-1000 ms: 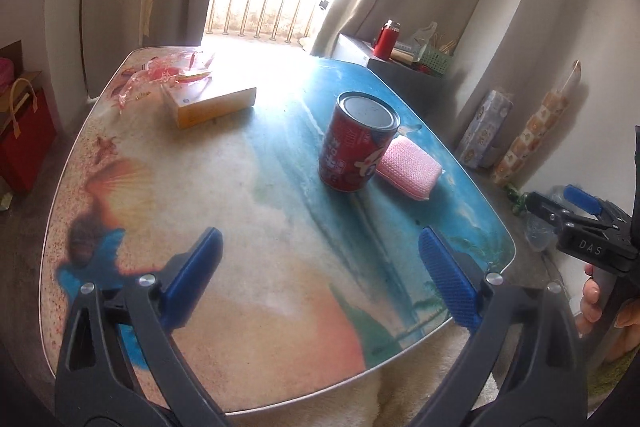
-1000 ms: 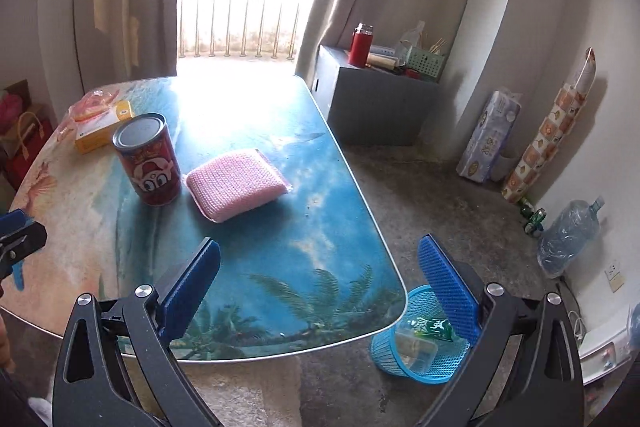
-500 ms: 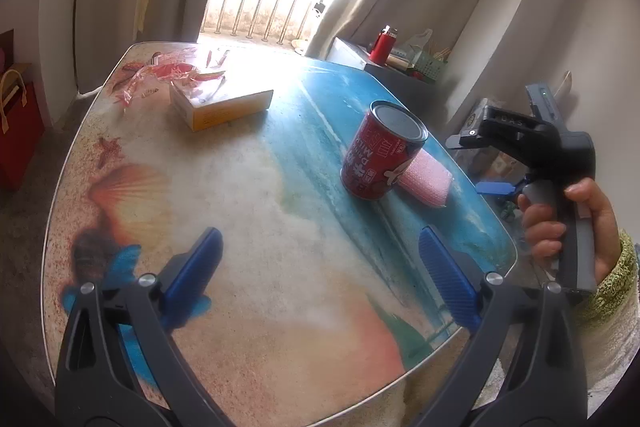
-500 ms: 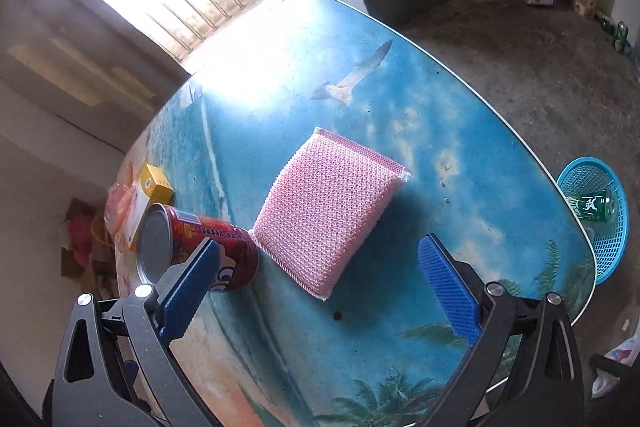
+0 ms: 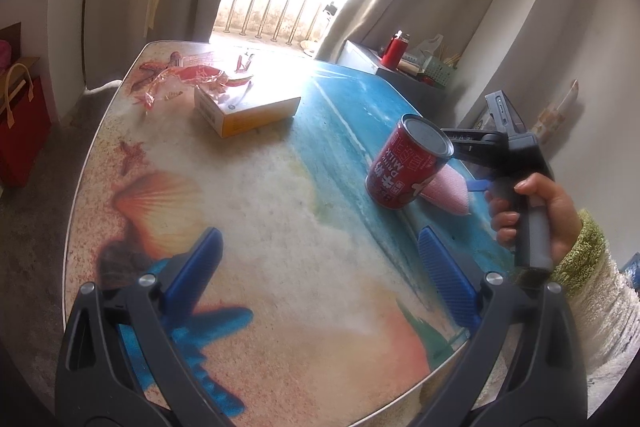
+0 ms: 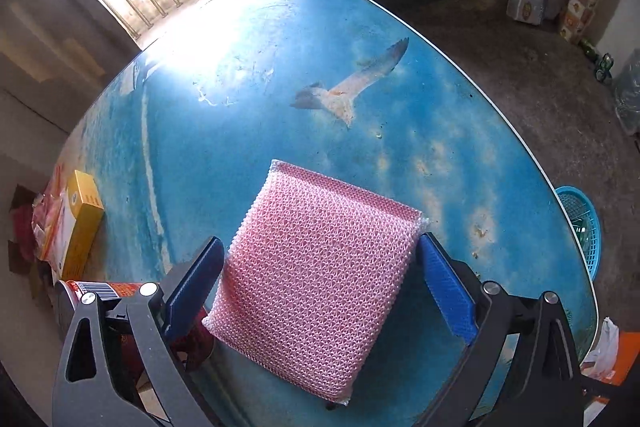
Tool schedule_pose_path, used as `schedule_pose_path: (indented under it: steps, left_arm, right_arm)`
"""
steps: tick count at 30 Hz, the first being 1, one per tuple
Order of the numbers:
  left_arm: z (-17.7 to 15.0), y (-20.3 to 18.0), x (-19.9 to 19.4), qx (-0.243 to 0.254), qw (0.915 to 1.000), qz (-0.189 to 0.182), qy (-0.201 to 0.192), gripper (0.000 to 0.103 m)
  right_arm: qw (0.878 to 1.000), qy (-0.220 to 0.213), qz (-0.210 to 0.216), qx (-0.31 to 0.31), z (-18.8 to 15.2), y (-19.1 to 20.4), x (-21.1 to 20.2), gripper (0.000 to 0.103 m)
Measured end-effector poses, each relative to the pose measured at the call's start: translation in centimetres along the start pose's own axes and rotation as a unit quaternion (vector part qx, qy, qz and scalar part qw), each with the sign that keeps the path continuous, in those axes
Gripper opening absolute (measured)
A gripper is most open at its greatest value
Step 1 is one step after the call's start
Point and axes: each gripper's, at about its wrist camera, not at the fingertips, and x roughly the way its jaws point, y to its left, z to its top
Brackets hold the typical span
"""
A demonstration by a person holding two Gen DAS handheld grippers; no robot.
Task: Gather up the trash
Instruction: 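Grasp the red can with the left tool while the right tool grasps the pink sponge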
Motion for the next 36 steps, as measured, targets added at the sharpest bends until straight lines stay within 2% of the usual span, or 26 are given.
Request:
schedule_pose_path:
  steps: [7,14,19,23,32,36]
  left_arm:
    - [0.3,-0.3,0.3,0.008,0.9999,-0.009,0.01,0.094]
    - [0.1,-1.0,1.5,0.017,0.999,-0.024,0.033,0.094]
    - [0.1,-2.2,2.7,0.029,0.9977,-0.032,0.052,0.094]
    - [0.1,-3.8,3.5,0.063,0.996,-0.026,0.058,0.094]
    - [1.6,-8.1,5.9,0.142,0.989,-0.016,0.04,0.094]
    - [2.9,-9.6,7.7,0.166,0.9857,-0.012,0.025,0.094]
  right_arm:
    - [0.997,-0.015,0.009,-0.074,-0.9,-0.5,-0.8,0.087]
    - [0.988,-0.02,0.03,-0.149,-4.9,-1.8,-2.7,0.087]
    - [0.986,-0.035,0.07,-0.148,-7.0,-3.6,-4.0,0.089]
    - [0.984,-0.063,0.1,-0.13,-7.7,-4.6,-5.4,0.09]
    - [0.983,-0.068,0.054,-0.161,-8.7,-3.2,-4.5,0.092]
    - [0.983,-0.066,0.048,-0.166,-9.2,-3.3,-4.1,0.092]
